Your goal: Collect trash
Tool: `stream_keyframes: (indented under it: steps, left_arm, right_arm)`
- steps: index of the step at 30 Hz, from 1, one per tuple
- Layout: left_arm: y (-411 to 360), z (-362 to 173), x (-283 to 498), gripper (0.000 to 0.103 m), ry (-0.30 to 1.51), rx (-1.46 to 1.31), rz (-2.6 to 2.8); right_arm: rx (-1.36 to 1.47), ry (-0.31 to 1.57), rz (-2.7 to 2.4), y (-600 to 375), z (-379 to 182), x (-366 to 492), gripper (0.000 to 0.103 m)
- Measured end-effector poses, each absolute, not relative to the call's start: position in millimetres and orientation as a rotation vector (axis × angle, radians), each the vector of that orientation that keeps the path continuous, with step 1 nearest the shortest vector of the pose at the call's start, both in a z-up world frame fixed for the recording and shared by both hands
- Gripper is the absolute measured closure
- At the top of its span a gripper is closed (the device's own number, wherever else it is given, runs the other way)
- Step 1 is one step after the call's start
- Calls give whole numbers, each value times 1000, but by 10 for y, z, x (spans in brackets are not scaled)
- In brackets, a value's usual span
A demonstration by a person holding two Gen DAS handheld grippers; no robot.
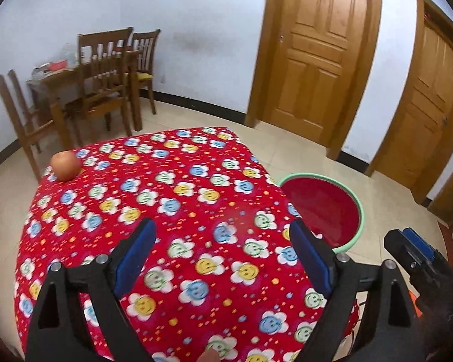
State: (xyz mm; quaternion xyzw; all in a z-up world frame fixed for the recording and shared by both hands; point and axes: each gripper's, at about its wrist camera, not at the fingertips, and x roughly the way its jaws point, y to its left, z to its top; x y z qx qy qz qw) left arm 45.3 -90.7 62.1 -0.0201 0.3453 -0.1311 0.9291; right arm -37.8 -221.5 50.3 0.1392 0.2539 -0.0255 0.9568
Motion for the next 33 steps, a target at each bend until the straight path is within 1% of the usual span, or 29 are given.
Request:
stream_keyframes:
  steps: [4,8,17,23,33]
  left_arm:
    - [-761,650,278,12,685,-43,-227]
    - [-625,643,99,11,675,-49,-186]
    - [-471,555,-126,10,647,-41,-87]
    - [-486,417,-144,10,668,-25,-81]
    - [-484,253,-122,10,659,-27,-70]
  right_arm:
    - [264,513,-47,-2080,488,-446,19]
    - [250,509,-36,-1969,449,-524,13]
    - [215,485,-57,-1794,364,-641,13]
    - [193,476,-78,-1729,284,-658,13]
    - [180,515,-103,-1724,118,-641,13]
